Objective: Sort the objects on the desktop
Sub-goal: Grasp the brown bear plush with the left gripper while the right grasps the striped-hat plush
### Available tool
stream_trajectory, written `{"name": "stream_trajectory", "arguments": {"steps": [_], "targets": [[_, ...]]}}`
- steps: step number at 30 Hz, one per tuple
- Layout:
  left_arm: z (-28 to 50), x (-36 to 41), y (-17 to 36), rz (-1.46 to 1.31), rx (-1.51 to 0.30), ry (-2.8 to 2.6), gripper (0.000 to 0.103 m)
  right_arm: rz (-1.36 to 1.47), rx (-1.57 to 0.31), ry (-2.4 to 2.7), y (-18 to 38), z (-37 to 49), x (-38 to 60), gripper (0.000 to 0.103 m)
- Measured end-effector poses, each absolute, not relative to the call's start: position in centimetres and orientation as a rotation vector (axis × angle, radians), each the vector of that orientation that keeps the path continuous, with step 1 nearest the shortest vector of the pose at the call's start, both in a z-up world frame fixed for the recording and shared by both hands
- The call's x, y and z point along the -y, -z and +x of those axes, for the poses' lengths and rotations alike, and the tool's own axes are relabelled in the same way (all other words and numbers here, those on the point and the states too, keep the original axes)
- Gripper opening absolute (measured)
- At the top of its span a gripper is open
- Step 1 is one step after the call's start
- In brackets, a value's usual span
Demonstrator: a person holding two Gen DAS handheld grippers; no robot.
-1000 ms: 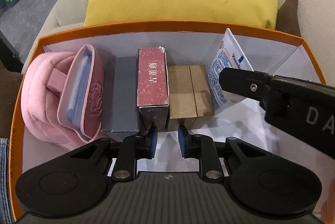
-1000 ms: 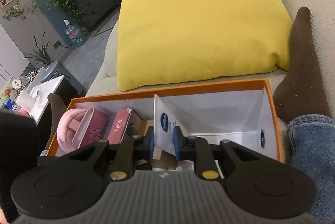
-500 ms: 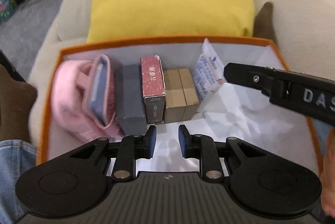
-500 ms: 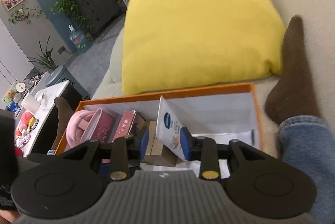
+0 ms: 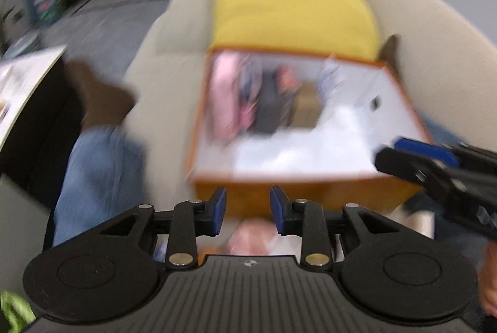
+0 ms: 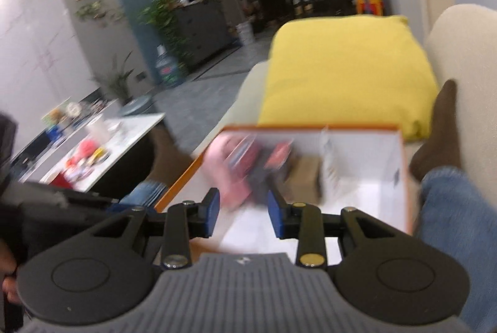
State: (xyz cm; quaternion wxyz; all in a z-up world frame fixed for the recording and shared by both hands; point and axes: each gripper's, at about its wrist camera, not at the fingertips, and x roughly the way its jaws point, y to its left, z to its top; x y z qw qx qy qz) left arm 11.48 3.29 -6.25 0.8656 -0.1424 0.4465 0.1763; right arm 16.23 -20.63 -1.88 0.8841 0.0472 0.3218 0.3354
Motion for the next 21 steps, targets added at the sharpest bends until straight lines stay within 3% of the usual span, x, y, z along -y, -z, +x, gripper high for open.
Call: {"name": "stream_trajectory", "arguments": {"steps": [3, 6, 8, 15, 21], "targets": [[9.2, -4.0, 8.4, -0.389, -0.979, -0.400, 0.039, 0.033, -0.707, -0.730, 3.4, 14.2, 19.3, 0.036], [7.5, -4.0, 10.2, -0.464, -0.992, -0.399, 0.058, -0.046, -0.738, -0.754, 5.3, 13.2, 18.0, 0.038], [7.2, -3.7, 11.1, -0.479, -1.006, -0.408, 0.058, -0.104, -0.759, -0.782, 6.2, 13.4, 17.1, 0.044], [6.8, -3.6, 13.7, -0.503, -1.077, -0.420, 0.058, -0.289, -0.883, -0.870, 9.0, 15.2, 14.0, 0.045], [7.0, -3.9, 15.5, -0.532, -1.122, -0.410, 0.058, -0.386, -0.976, -0.951, 10.1, 17.4, 12.3, 0.057]]}}
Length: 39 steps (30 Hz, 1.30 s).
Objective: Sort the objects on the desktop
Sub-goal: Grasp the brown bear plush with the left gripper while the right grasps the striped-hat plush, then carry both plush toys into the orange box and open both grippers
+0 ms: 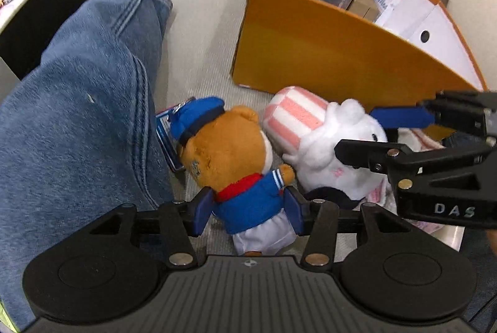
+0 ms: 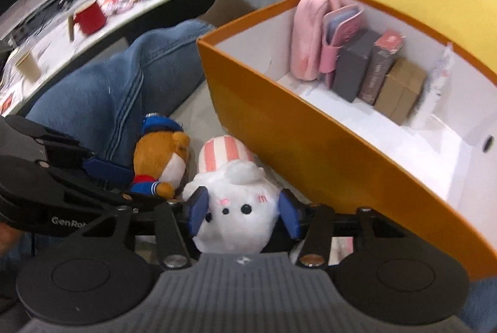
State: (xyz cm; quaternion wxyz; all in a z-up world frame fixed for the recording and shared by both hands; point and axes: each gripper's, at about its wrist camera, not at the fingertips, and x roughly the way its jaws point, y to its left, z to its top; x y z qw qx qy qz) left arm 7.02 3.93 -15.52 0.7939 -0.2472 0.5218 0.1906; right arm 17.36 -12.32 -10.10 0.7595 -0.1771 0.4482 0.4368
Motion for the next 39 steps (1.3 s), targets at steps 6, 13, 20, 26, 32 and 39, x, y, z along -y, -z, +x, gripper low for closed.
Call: {"name": "stream_trajectory", "arguments": {"steps": [6, 13, 20, 26, 32, 39], "targets": [[7.1, -4.2, 16.5, -0.547, -1.142, -0.393, 0.056, -0.405, -1.087, -1.026, 11.4, 18.9, 10.9, 0.068], [6.6, -4.1, 16.9, -0.543, -1.136, -0.373, 0.053, -0.255, -1.210, -1.054, 13.6, 20.0, 11.4, 0.067], [5.1, -3.1, 16.6, -0.509, -1.077, -0.369, 0.049, -0.241, -1.146, -0.995, 12.6, 17.9, 11.9, 0.061], [3.6, -2.4, 14.0, -0.466, -1.014, -0.361, 0.047, -0.159, -1.062, -0.949, 9.5, 16.2, 14.0, 0.060], [3.8, -3.1, 7.9, -0.389, -0.889, -0.261, 0.046, -0.038, -0.952, -0.901, 4.4, 15.7, 17.2, 0.061], [9.5, -1.8, 1.0, -0.196, -0.752, -0.185, 0.047, 0.113, -0.781, -0.821, -1.2, 18.2, 20.2, 0.061]]}}
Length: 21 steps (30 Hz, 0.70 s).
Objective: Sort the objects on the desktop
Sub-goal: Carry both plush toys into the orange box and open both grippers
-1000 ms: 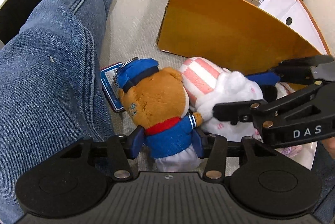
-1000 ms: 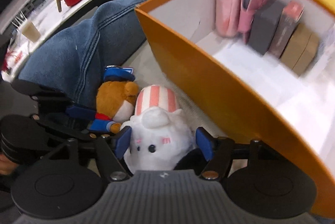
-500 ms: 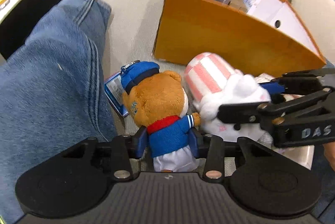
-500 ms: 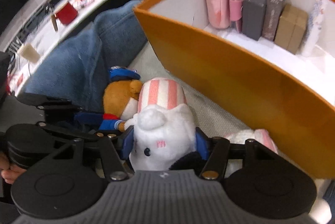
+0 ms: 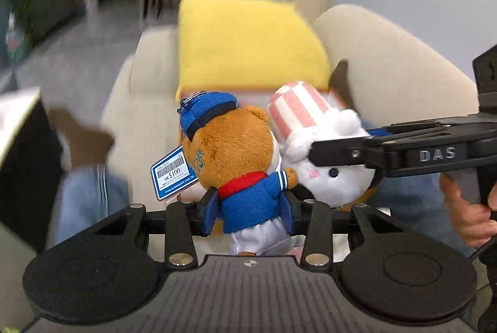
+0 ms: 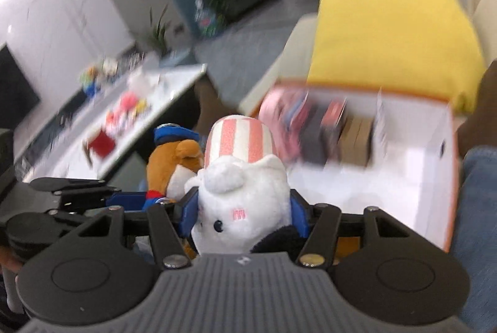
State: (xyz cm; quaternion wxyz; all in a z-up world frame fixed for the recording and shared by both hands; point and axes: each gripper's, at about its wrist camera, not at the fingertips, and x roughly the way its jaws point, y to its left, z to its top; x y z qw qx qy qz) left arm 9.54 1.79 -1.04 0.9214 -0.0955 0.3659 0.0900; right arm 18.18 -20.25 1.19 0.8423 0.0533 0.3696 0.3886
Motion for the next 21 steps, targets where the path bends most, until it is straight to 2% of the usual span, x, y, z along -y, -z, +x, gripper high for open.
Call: {"name": "stream_trajectory", "arguments": {"steps": [4, 9, 21], "targets": [[13.1, -1.8, -1.0, -0.130, -0.720, -0.181, 0.047, 0.163, -0.715, -0.770, -3.0, 20.0, 20.8, 0.061], [18.2, -2.9, -0.1, -0.144, -0.821, -0.153, 0.046, 0.169, -0.689, -0.693, -2.7, 22.8, 20.6, 0.061], [21.9, -4.8, 5.5, -0.173, -1.147, -0.056, 0.046, 0.233, -0.928, -0.658, 5.3, 28.6, 20.2, 0.061]]}}
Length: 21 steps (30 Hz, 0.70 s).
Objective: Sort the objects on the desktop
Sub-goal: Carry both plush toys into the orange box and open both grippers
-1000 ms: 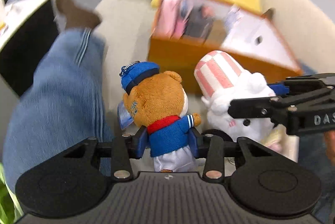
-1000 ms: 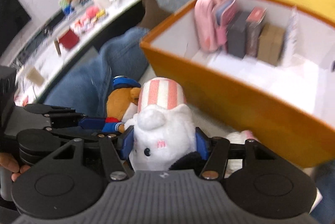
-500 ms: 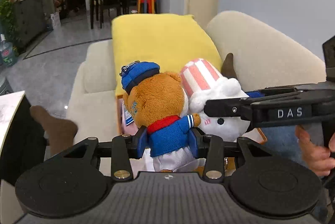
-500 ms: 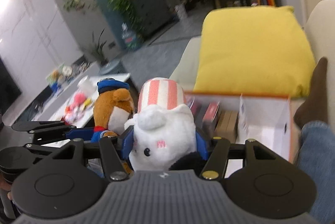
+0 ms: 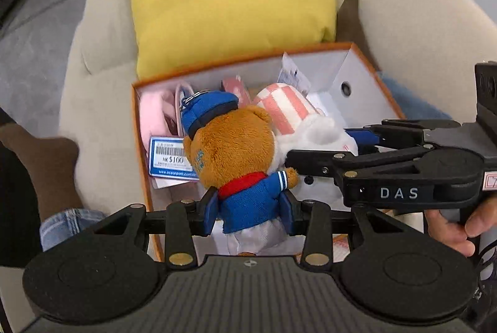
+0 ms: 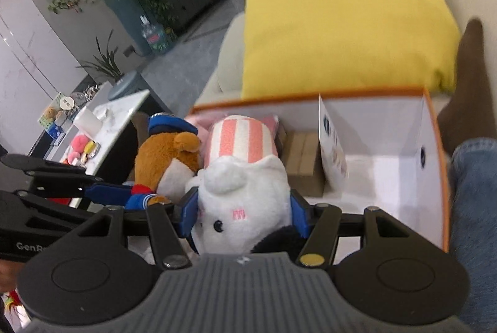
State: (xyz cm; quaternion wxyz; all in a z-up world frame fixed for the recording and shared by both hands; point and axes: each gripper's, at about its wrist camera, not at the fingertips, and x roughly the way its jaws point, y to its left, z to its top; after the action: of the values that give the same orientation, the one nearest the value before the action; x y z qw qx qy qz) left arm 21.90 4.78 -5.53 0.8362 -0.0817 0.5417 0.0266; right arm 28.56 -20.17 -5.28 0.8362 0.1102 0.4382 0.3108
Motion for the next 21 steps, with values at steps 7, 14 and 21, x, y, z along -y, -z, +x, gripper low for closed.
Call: {"name": "stream_trajectory", "arguments": {"steps": [7, 14, 21], "targets": [[24.0, -5.4, 8.1, -0.174, -1.257, -0.034, 0.046, 0.259, -1.065, -0.676, 8.5, 29.6, 19.6, 0.061], [24.3, -6.4, 9.5, -0.168, -1.331, -0.025, 0.046, 0.268, -1.169, -0.661, 10.6, 30.8, 18.6, 0.061], [24.3, -7.4, 9.8, -0.204, -1.382, 0.003, 0.047, 0.238, -1.177, -0.668, 10.6, 30.7, 18.3, 0.064]]}}
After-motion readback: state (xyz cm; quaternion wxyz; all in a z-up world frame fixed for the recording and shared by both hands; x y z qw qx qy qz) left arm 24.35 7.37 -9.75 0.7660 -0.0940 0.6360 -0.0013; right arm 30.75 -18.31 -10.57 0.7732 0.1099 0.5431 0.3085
